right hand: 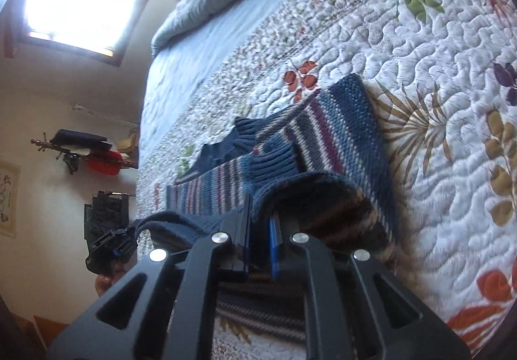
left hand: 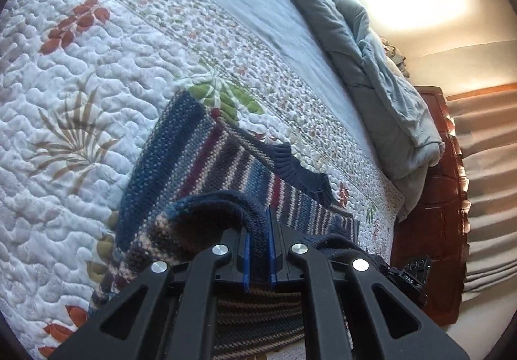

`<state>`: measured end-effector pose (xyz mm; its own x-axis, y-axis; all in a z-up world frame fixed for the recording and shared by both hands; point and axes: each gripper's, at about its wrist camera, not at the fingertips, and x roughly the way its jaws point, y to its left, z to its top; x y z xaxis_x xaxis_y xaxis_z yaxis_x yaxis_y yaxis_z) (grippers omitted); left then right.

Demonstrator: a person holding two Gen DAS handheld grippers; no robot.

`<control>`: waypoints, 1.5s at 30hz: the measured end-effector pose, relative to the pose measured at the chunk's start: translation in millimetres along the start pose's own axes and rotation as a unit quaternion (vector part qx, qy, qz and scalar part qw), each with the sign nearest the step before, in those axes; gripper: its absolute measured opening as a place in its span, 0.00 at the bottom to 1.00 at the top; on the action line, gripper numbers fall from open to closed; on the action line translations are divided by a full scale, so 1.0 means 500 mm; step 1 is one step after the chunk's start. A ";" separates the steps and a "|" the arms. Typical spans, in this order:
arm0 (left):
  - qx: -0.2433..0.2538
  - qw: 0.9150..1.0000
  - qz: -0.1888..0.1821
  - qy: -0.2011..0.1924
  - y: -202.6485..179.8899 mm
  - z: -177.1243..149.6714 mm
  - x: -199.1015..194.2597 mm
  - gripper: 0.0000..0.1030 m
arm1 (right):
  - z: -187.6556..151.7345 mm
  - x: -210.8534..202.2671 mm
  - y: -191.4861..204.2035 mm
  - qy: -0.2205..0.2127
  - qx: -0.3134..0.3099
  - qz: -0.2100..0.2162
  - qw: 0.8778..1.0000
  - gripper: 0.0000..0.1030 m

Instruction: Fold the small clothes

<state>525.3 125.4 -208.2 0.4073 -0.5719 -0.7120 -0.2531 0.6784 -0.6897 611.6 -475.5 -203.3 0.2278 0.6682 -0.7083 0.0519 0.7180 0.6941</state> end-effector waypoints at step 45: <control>0.169 0.975 0.106 0.094 -0.009 0.066 0.135 0.15 | 0.087 0.093 -0.014 0.071 -0.110 -0.041 0.990 0.30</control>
<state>583.2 98.9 -248.6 0.2014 -0.4555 -0.8672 0.0023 0.8855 -0.4646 664.2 -458.0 -235.4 0.0910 0.6150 -0.7832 -0.1525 0.7858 0.5994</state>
